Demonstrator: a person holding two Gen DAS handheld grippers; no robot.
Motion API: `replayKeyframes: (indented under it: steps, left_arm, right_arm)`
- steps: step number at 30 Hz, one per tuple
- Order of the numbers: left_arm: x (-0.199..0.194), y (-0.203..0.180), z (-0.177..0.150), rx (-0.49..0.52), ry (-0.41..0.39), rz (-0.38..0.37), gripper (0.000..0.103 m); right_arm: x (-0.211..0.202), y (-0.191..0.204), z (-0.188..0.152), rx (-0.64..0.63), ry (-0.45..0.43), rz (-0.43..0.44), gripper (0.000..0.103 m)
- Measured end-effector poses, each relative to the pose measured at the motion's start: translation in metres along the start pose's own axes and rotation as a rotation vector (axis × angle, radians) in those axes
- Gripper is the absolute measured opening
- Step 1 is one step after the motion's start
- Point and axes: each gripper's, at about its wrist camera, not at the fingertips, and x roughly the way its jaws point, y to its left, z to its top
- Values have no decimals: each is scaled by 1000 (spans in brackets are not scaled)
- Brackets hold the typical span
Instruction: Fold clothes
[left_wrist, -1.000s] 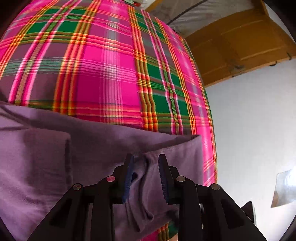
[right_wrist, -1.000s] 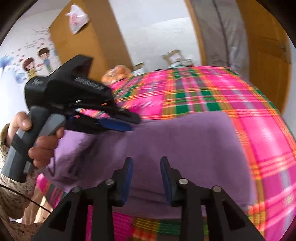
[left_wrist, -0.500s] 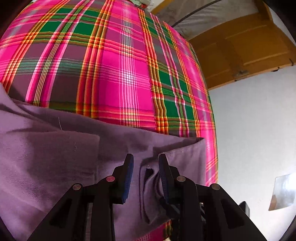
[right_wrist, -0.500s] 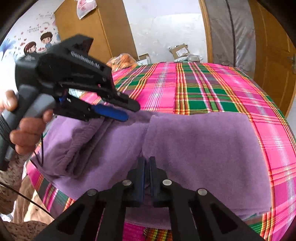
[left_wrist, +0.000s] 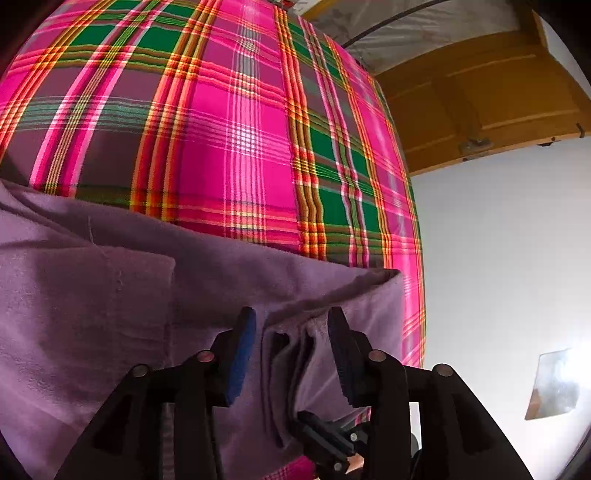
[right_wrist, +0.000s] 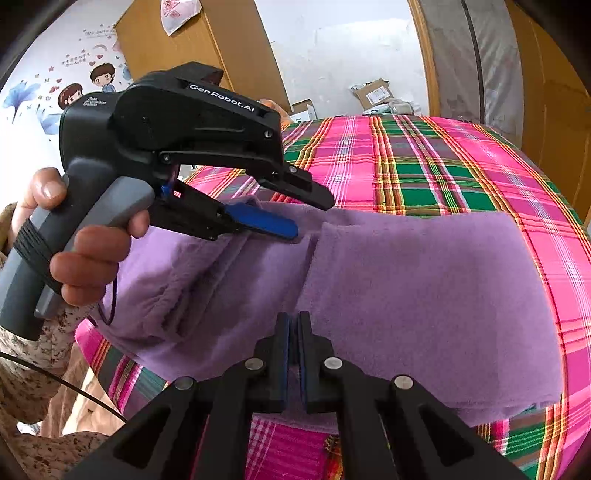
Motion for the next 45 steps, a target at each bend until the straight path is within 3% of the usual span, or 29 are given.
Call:
replayKeyframes:
  steps: [8, 10, 12, 16, 19, 22, 25, 26, 36, 45]
  left_arm:
    - [17, -8, -5, 44, 57, 30, 42]
    - [20, -9, -5, 51, 62, 41, 42]
    - [21, -8, -6, 51, 61, 47, 42]
    - [21, -8, -7, 49, 55, 51, 42]
    - [22, -11, -7, 66, 51, 58, 42]
    - [23, -9, -5, 50, 53, 45, 42]
    - [22, -6, -3, 38, 61, 29, 42]
    - [22, -6, -2, 37, 63, 26, 42]
    - [6, -6, -4, 32, 47, -4, 42]
    - [-8, 3, -4, -1, 2, -18, 42]
  right_arm:
    - [11, -4, -4, 40, 36, 13, 8]
    - [11, -4, -4, 46, 34, 17, 16]
    - [9, 0, -4, 31, 30, 15, 46]
    - [13, 10, -7, -12, 28, 21, 54]
    - [16, 17, -8, -54, 27, -39, 52]
    - [17, 18, -8, -65, 25, -92, 42]
    - [17, 17, -8, -65, 20, -141, 22]
    - [16, 16, -7, -57, 14, -140, 10]
    - [-8, 25, 7, -56, -101, -73, 9]
    - [0, 24, -1, -29, -75, 27, 9]
